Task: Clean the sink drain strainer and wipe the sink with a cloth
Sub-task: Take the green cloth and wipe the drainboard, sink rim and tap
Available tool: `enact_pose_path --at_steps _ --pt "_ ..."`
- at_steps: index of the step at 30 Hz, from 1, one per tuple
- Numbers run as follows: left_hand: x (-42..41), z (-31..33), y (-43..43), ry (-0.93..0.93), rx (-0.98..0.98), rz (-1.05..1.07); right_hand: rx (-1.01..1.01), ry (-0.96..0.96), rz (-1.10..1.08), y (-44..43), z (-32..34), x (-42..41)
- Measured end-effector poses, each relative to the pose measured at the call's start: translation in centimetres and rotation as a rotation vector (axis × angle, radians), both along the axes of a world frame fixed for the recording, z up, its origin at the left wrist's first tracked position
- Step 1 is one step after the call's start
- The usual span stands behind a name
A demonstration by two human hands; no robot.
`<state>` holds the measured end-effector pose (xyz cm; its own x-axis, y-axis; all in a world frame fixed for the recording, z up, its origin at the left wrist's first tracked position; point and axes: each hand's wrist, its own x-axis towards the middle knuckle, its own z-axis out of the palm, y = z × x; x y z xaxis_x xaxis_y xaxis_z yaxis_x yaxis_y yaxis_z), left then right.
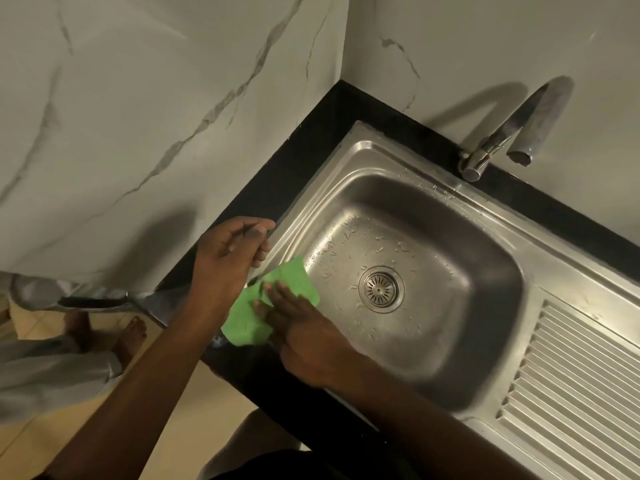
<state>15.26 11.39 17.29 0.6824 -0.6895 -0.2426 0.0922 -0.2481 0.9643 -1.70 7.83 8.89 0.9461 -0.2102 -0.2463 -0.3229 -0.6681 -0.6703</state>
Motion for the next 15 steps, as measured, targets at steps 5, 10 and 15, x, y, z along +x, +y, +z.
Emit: enact_pose_path --at_steps 5,10,15 --pt "-0.2 0.0 -0.2 0.004 0.003 -0.006 0.210 -0.002 -0.047 -2.4 2.2 -1.8" --pt "0.1 -0.3 -0.3 0.022 0.009 -0.007 0.287 0.043 -0.336 -9.6 4.1 -2.0" --pt "0.5 -0.4 -0.1 0.022 0.013 0.002 0.449 -0.172 -0.682 -19.1 5.3 0.8"
